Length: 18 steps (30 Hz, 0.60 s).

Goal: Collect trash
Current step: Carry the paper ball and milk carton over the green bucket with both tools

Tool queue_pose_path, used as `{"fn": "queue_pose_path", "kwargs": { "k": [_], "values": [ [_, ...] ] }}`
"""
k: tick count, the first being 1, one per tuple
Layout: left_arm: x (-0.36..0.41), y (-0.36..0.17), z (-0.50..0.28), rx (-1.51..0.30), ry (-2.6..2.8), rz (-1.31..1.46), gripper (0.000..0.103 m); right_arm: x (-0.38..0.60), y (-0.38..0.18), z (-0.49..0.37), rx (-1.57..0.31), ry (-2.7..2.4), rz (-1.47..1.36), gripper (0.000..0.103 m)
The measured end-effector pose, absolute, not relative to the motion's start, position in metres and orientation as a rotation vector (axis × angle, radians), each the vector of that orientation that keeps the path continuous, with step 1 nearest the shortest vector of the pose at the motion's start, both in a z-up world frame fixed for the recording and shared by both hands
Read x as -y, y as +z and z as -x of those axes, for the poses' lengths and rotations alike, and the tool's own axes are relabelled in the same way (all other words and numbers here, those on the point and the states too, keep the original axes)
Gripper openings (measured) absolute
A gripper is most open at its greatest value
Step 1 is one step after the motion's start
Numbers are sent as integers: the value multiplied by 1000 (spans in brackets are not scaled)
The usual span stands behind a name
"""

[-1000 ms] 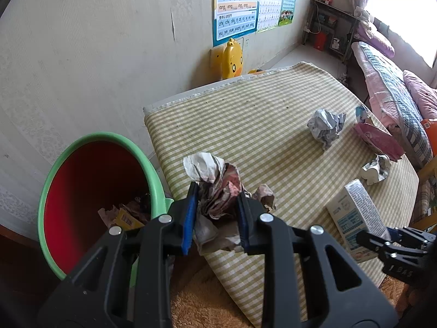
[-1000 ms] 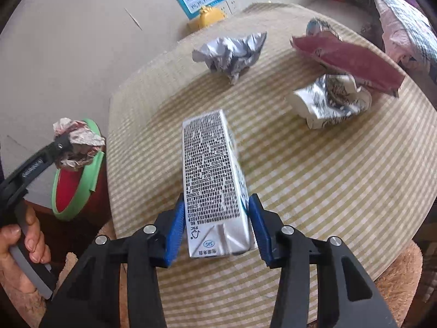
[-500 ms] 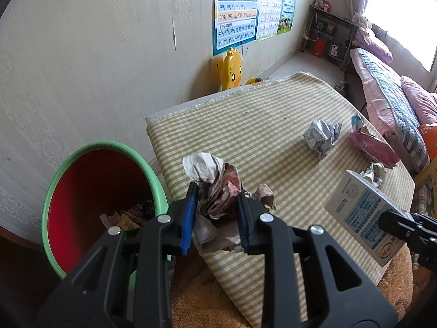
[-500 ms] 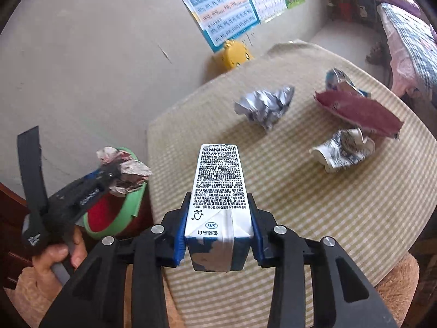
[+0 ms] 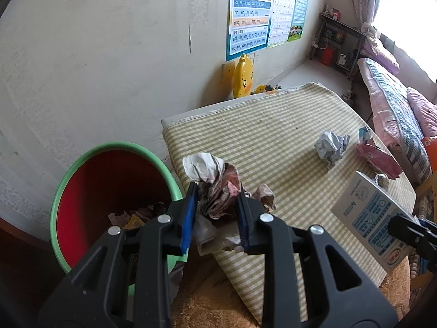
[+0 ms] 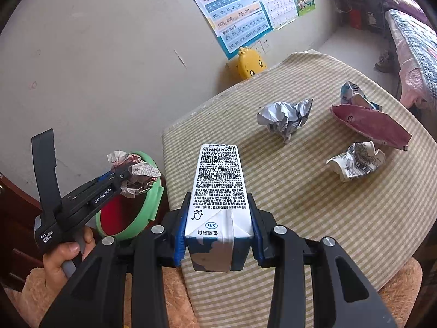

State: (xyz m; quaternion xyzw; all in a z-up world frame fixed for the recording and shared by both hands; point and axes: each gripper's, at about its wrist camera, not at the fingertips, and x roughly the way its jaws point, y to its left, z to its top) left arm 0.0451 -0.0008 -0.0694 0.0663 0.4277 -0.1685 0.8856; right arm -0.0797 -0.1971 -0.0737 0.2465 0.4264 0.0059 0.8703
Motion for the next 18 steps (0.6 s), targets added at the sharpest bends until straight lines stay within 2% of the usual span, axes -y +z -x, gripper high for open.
{"fn": "queue_pose_path", "kwargs": {
  "k": [18],
  "values": [
    [-35, -71, -56, -891, -269, -101, 25, 165, -62, 55, -883, 107, -462, 35]
  ]
}}
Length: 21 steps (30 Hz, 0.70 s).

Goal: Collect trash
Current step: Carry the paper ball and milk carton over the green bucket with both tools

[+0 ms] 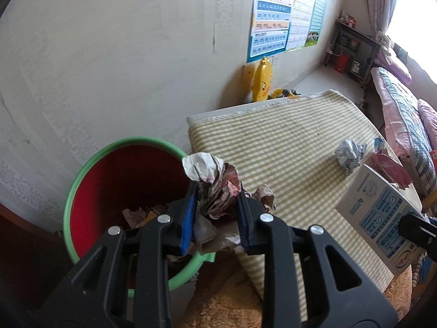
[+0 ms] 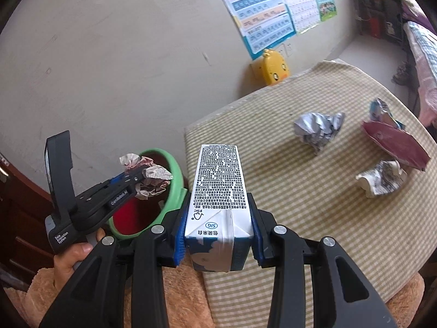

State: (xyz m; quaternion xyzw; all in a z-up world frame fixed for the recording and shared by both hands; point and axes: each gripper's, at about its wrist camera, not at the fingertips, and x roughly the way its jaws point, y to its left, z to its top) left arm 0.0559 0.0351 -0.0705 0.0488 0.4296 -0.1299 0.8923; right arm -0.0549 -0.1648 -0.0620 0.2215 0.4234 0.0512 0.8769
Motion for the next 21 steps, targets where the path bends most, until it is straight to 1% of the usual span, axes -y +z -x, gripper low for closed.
{"fn": "queue_pose_path", "kwargs": {
  "k": [14, 21],
  "values": [
    [-80, -77, -64, -896, -171, -75, 25, 111, -67, 23, -937, 226, -382, 35],
    [-111, -90, -72, -922, -114, -43, 25, 78, -71, -4, -964, 279, -337, 35]
  ]
}}
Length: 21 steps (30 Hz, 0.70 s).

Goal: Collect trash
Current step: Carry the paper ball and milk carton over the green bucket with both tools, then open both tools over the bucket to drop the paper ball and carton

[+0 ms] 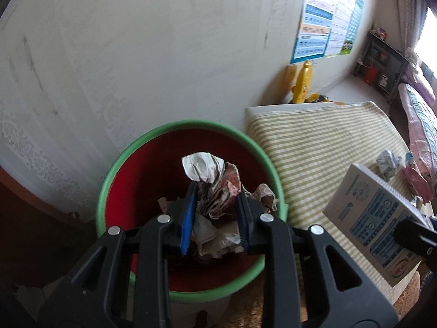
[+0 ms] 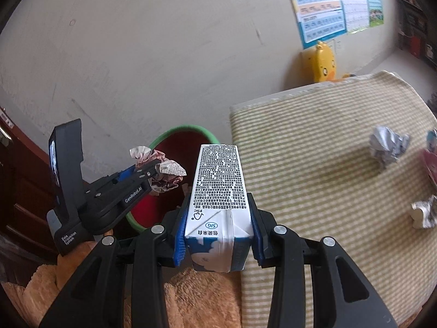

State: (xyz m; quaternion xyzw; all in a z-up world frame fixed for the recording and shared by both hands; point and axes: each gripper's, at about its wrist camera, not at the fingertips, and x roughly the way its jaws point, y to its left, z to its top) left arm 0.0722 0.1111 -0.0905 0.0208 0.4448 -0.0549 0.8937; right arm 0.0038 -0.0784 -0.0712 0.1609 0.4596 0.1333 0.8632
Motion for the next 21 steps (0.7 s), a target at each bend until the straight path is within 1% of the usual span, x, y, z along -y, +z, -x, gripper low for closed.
{"fn": "queue_pose_path", "kwargs": {
  "k": [10, 21],
  "values": [
    [-152, -106, -83, -972, -49, 39, 25, 42, -79, -47, -997, 347, -302, 35],
    [-171, -126, -92, -1018, -22, 48, 25, 14, -95, -75, -1043, 377, -273, 35]
  ]
}}
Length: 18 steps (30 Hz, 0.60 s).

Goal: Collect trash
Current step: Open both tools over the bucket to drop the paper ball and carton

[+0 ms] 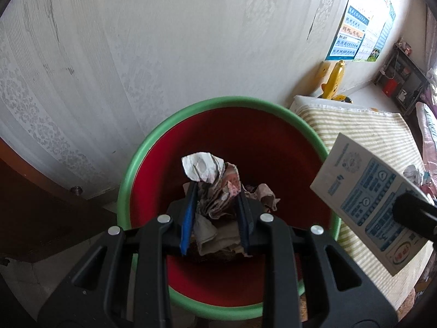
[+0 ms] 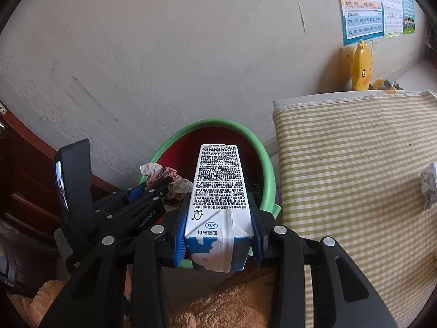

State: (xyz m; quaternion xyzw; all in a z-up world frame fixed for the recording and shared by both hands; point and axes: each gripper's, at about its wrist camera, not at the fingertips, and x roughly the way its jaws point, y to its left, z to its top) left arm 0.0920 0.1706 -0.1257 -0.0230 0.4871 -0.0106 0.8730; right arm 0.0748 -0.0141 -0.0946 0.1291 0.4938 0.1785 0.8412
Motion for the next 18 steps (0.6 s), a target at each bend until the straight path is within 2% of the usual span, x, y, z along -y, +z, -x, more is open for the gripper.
{"fn": "queue_pose_path", "kwargs": {
  "k": [7, 8, 9, 10, 12, 15, 18],
  "values": [
    [-179, -129, -92, -1021, 15, 40, 27, 3, -95, -80, -1044, 389, -255, 37],
    [-181, -129, -92, -1023, 21, 38, 29, 1, -94, -81, -1042, 394, -254, 37],
    [-182, -129, -92, -1023, 28, 38, 41, -1, -93, -80, -1038, 398, -255, 41],
    [-183, -129, -92, -1022, 35, 39, 55, -2, -92, -81, -1033, 399, -258, 53],
    [-183, -126, -90, -1010, 37, 46, 64, -2, -89, -80, -1013, 404, -270, 59],
    [-180, -122, -89, -999, 38, 27, 73, 0, -84, -77, -1000, 401, -258, 59],
    [-175, -119, -90, -997, 30, 16, 75, 9, -81, -72, -991, 387, -278, 59]
  ]
}}
